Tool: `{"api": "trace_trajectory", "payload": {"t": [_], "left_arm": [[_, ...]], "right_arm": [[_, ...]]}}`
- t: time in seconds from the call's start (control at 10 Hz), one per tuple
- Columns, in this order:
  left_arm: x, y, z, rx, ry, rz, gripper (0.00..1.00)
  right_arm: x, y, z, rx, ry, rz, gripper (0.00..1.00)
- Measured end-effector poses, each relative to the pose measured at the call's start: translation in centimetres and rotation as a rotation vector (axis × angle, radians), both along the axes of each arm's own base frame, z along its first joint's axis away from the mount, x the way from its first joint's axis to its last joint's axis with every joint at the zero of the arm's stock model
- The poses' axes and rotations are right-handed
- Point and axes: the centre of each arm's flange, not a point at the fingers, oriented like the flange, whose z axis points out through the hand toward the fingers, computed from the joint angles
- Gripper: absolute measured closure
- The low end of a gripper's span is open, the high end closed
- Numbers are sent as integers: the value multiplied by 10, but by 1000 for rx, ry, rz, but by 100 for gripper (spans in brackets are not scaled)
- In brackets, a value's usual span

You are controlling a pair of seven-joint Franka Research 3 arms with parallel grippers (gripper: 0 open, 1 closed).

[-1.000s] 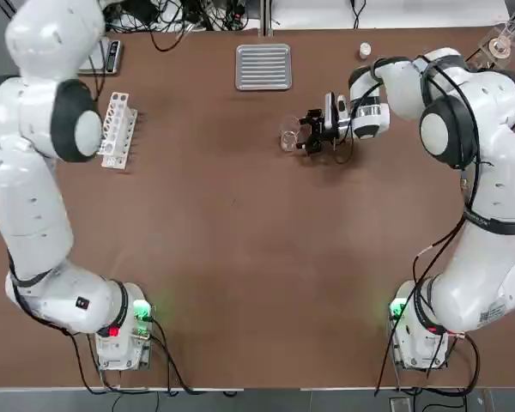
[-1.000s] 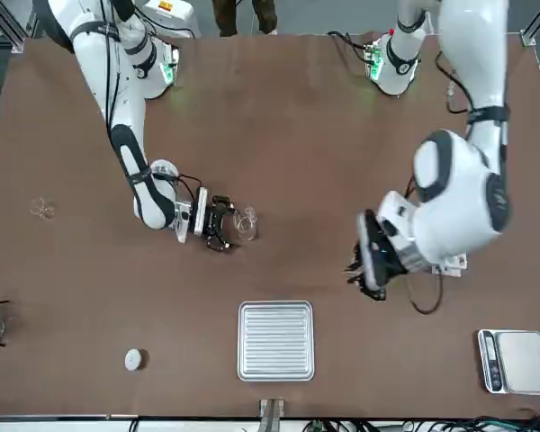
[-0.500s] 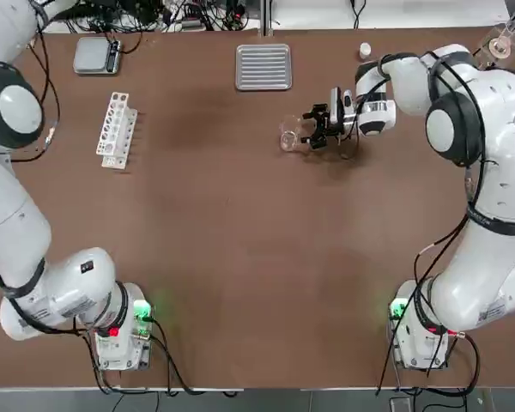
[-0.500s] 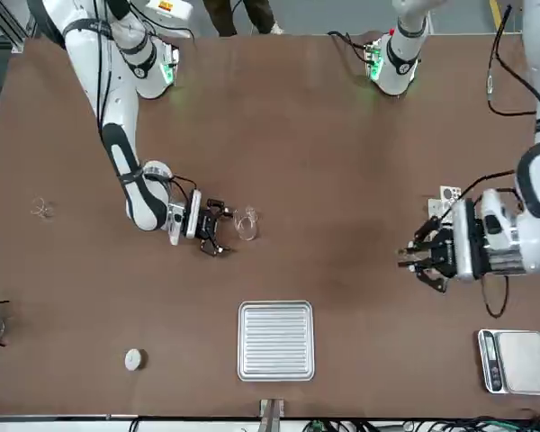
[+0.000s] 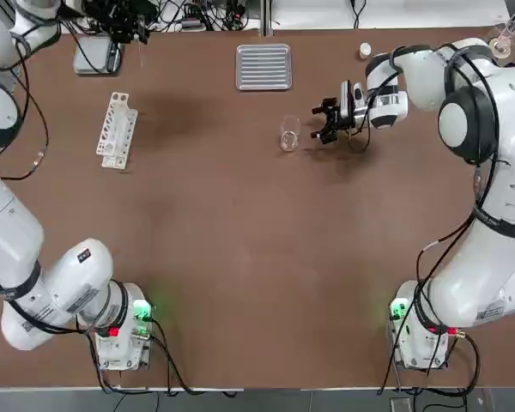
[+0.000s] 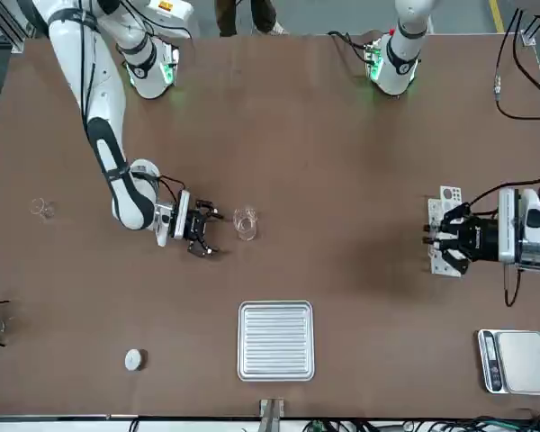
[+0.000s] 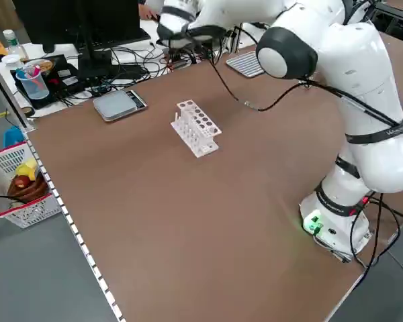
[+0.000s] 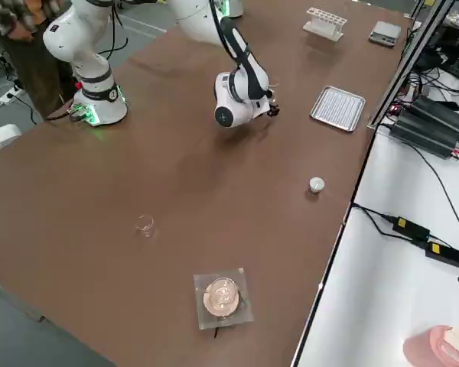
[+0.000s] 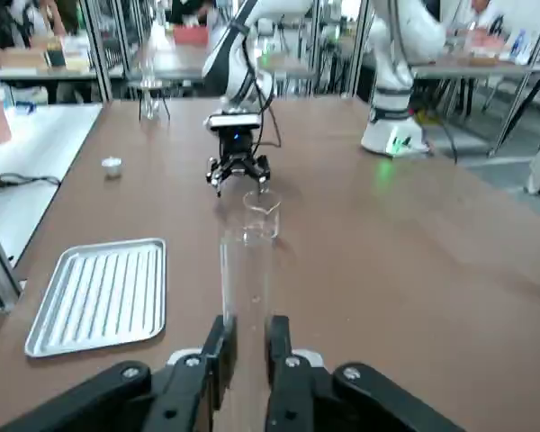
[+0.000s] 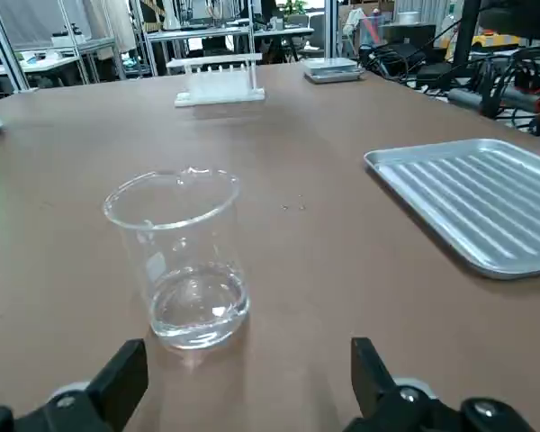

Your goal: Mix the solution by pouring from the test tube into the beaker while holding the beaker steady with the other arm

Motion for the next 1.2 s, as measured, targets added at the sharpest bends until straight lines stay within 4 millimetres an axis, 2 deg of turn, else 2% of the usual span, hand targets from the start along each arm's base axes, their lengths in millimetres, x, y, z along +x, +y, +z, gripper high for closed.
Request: {"api": "trace_trajectory", "payload": {"t": [0.2, 0.6, 0.9, 1.1, 1.2], "left_arm": [[-26, 44, -28, -108, -17, -27, 78], [-73, 122, -57, -270, -90, -60, 78], [-101, 159, -92, -328, -146, -70, 78], [-114, 183, -121, -352, -156, -44, 78], [-116, 185, -131, -372, -168, -42, 78]], "right_arm": [[10, -19, 20, -20, -29, 8, 0], [40, -60, 70, -147, -4, 45, 0], [70, -74, 102, -294, 55, 29, 0], [94, -71, 137, -387, 109, 1, 0], [107, -66, 159, -430, 140, -32, 0]]}}
